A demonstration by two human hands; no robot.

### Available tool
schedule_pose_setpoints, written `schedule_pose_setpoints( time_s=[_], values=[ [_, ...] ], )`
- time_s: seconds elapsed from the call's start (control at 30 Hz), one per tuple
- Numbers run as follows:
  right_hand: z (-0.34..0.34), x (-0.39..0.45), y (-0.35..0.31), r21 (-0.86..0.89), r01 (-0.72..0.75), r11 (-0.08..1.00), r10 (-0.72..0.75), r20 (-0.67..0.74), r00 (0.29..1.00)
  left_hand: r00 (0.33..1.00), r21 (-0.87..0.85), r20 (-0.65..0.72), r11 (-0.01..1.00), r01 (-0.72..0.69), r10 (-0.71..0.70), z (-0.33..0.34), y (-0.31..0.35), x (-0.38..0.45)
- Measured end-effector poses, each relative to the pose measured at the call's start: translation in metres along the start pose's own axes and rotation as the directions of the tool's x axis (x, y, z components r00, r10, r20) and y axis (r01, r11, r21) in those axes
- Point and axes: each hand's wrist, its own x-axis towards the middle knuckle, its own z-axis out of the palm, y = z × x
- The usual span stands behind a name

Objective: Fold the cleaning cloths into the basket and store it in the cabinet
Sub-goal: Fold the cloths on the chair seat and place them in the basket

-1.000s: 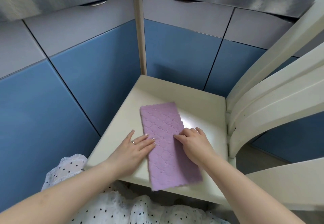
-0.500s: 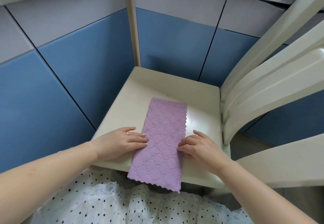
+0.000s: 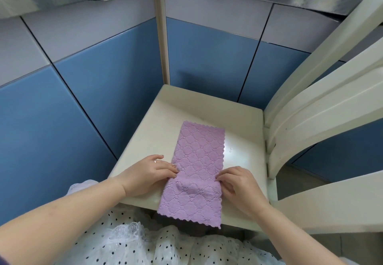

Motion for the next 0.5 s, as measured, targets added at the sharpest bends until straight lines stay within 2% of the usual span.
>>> schedule_pose_setpoints(
  time_s=[0.07,0.13,0.2,0.27,0.37,0.43,0.5],
  values=[
    [-0.005,0.003,-0.004,0.163,-0.243,0.956,0.229,0.099,0.968,0.977,-0.236,-0.033,0.952,0.195,-0.209,-0.006,0.011,0.007],
    [-0.011,0.010,-0.007,0.387,-0.471,0.792,0.418,0.218,0.882,0.887,-0.495,0.038,0.763,0.416,-0.460,-0.013,0.019,0.016],
    [-0.013,0.022,-0.005,0.520,-0.556,0.649,0.523,0.226,0.822,0.786,-0.675,0.088,0.543,0.499,-0.612,-0.015,0.022,0.029],
    [-0.014,0.038,-0.001,0.518,-0.625,0.584,0.592,0.255,0.765,0.706,-0.745,0.132,0.400,0.534,-0.696,-0.014,0.019,0.045],
    [-0.013,0.055,0.005,0.474,-0.737,0.482,0.655,0.363,0.662,0.583,-0.748,0.245,0.231,0.622,-0.775,-0.009,0.012,0.064],
    [-0.013,0.061,0.008,0.439,-0.785,0.437,0.688,0.399,0.606,0.538,-0.713,0.276,0.206,0.671,-0.796,-0.005,0.007,0.071],
    [-0.014,0.063,0.010,0.405,-0.805,0.433,0.702,0.408,0.583,0.532,-0.684,0.303,0.208,0.699,-0.790,-0.004,0.005,0.072]
  ],
)
